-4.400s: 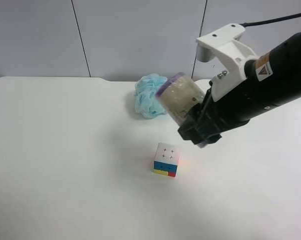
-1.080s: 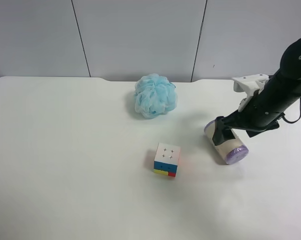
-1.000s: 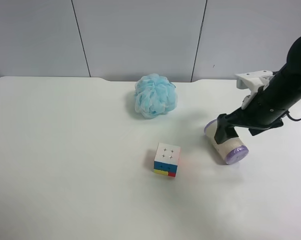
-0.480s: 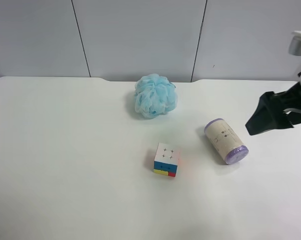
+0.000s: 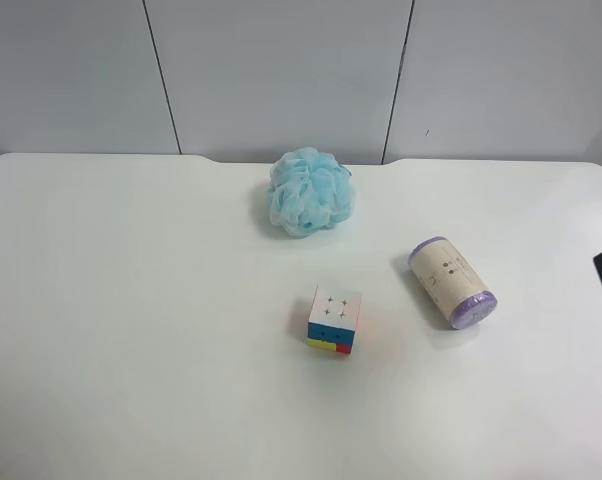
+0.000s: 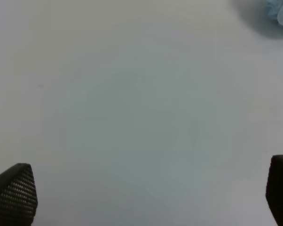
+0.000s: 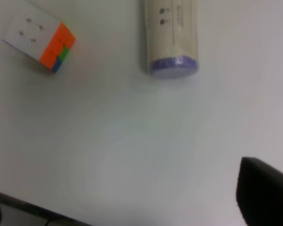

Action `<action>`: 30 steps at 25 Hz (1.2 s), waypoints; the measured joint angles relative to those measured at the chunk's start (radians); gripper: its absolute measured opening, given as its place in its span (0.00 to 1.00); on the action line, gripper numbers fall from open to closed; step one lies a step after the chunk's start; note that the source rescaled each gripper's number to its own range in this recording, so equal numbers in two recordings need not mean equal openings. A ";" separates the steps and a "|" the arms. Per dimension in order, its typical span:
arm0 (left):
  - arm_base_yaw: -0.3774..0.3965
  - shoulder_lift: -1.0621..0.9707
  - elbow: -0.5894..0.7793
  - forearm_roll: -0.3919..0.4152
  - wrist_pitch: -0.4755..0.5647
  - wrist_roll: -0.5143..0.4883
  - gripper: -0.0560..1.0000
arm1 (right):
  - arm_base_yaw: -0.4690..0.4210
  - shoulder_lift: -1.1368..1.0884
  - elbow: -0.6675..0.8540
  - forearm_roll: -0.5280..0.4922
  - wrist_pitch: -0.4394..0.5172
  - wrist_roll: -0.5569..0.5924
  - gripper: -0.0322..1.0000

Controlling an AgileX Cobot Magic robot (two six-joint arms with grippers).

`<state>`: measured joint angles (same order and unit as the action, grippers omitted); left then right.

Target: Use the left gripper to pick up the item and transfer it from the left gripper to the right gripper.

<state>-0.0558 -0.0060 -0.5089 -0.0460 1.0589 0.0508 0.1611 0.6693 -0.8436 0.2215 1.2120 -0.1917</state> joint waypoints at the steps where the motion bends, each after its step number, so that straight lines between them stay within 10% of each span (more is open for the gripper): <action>1: 0.000 0.000 0.000 0.000 0.000 0.000 0.99 | 0.000 -0.038 0.012 0.000 0.000 0.005 1.00; 30: 0.000 0.000 0.000 0.000 0.000 0.000 0.99 | 0.000 -0.612 0.333 -0.087 -0.134 0.014 1.00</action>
<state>-0.0558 -0.0060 -0.5089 -0.0460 1.0589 0.0508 0.1611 0.0571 -0.5106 0.1345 1.0775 -0.1776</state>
